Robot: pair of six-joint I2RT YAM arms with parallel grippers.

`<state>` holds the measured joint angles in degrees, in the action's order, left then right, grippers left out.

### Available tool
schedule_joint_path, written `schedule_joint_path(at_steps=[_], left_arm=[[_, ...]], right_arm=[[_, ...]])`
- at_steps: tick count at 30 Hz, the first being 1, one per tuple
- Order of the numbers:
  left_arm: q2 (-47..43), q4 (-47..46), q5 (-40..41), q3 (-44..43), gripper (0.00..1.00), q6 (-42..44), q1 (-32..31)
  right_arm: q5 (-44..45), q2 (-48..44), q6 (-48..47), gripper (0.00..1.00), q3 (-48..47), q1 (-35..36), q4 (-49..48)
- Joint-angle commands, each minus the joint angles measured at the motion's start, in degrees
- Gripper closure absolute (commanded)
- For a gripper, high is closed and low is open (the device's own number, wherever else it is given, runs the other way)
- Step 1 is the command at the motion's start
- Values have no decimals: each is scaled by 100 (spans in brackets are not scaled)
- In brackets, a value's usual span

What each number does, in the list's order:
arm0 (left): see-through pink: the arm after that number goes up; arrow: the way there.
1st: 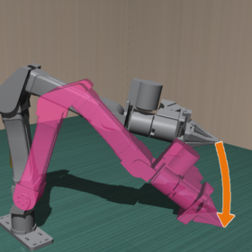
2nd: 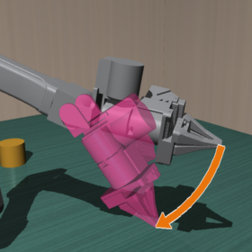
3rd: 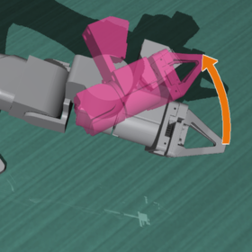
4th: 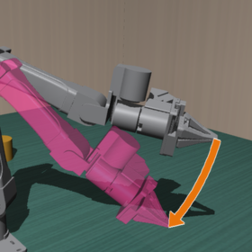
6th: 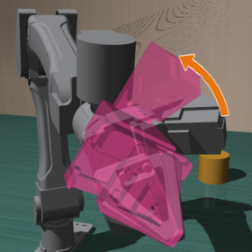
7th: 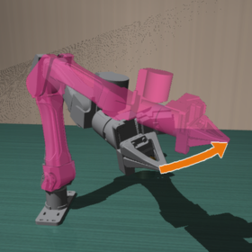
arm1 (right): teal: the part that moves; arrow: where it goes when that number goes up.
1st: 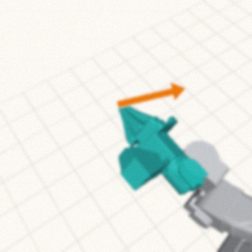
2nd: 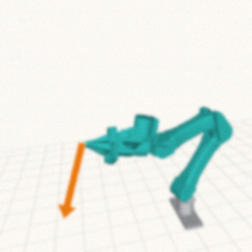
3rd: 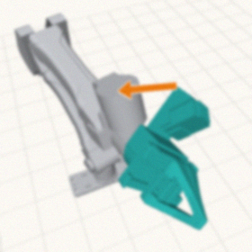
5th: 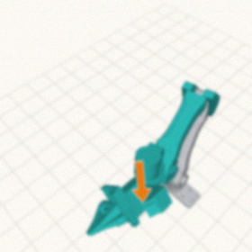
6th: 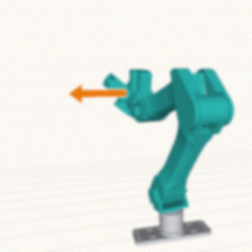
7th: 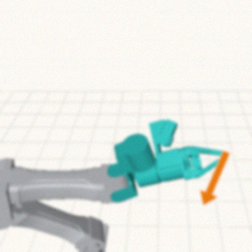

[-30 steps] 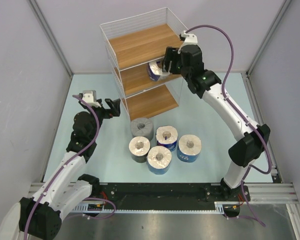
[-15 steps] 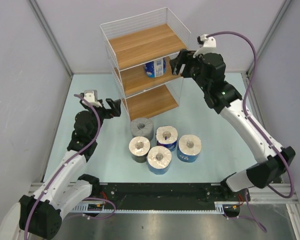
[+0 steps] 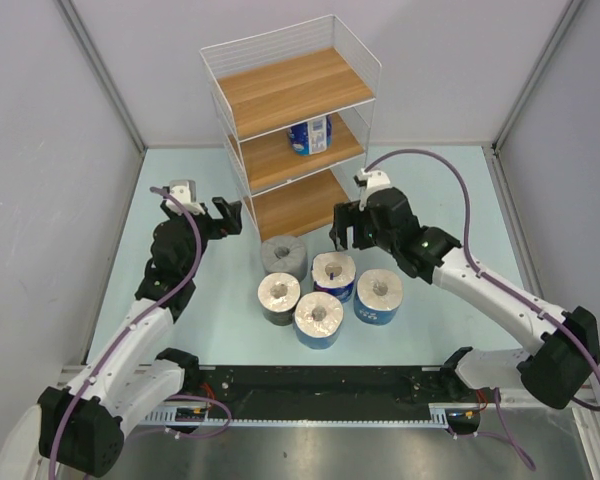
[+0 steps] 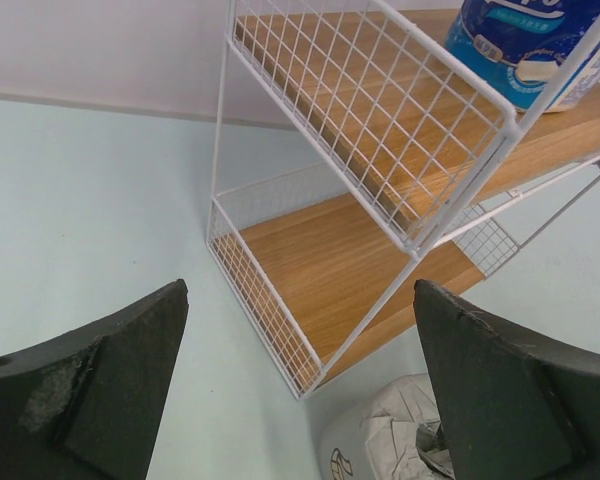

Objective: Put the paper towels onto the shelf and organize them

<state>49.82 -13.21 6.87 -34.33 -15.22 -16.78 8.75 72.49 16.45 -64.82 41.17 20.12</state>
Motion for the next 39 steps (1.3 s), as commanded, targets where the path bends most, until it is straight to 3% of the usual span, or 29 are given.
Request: schedule_joint_path(at_steps=[1,13,25,33,39], left_arm=[[150,-68,51,-223,0,-147,-10],[230,20,68,-285,0,-147,-10],[186,56,130,-268,0,-121,-10],[212,47,139,-250,0,-130,-10],[230,64,156,-259,0,-121,-10]], right_arm=[[-128,-166,8,10,426,-3,-43],[-594,362,-27,10,725,-3,62],[-656,766,-151,16,848,5,212],[-410,1039,-151,30,970,23,-7],[-823,978,-168,56,980,14,-271]])
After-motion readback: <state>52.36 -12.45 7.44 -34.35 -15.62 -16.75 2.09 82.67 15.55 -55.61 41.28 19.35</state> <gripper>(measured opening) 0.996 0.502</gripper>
